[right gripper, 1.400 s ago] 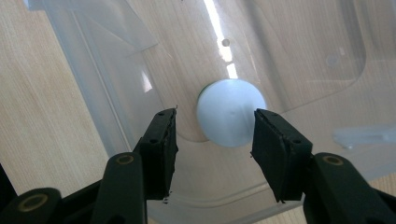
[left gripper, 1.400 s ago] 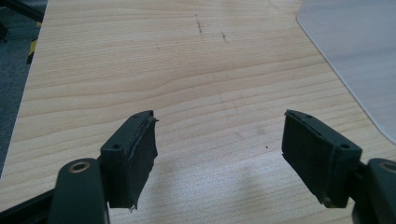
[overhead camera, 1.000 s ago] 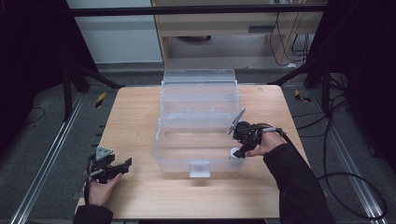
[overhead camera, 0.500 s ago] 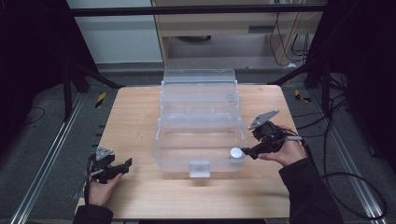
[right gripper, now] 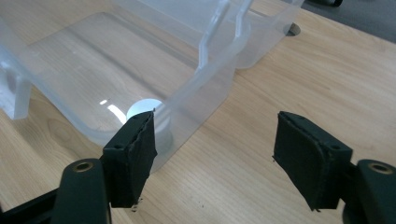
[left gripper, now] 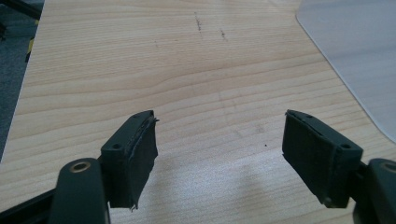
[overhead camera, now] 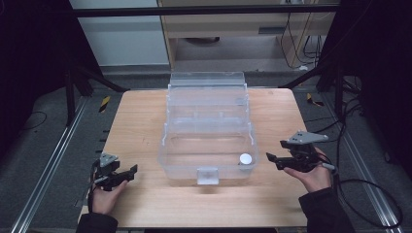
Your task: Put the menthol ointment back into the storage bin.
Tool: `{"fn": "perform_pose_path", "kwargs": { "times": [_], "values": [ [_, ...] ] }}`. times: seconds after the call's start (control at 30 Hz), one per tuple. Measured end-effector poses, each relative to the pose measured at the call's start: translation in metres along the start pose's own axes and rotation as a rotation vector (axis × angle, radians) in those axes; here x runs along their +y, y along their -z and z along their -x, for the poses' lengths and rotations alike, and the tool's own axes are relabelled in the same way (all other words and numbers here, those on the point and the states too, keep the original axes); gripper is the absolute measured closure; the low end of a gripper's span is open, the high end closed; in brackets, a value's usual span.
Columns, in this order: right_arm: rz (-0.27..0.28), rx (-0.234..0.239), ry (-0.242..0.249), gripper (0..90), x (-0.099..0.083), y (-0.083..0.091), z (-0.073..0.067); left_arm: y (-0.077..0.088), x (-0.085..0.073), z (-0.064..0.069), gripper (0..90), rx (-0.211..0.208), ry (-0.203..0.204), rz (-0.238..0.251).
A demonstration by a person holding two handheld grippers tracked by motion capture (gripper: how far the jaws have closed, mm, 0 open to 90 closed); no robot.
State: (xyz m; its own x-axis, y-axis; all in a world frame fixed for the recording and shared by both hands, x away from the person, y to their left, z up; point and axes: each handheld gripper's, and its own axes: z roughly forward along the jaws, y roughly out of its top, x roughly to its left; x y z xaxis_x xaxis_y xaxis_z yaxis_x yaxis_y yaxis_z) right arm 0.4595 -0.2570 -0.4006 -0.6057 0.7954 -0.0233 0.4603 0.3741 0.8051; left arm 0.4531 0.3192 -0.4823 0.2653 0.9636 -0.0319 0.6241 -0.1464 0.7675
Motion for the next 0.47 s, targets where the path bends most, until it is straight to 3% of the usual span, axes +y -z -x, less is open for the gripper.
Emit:
{"fn": "perform_pose_path", "kwargs": {
  "times": [0.13, 0.47],
  "values": [
    [0.017, -0.009, -0.040, 35.2, -0.020, -0.003, 0.008, 0.000, 0.000, 0.000, 28.5, -0.003, 0.000, 0.002],
    [-0.023, -0.064, -0.119, 35.9, -0.060, -0.015, 0.026, 0.000, -0.001, -0.003, 37.1, -0.008, 0.000, -0.004]
  ]
}}
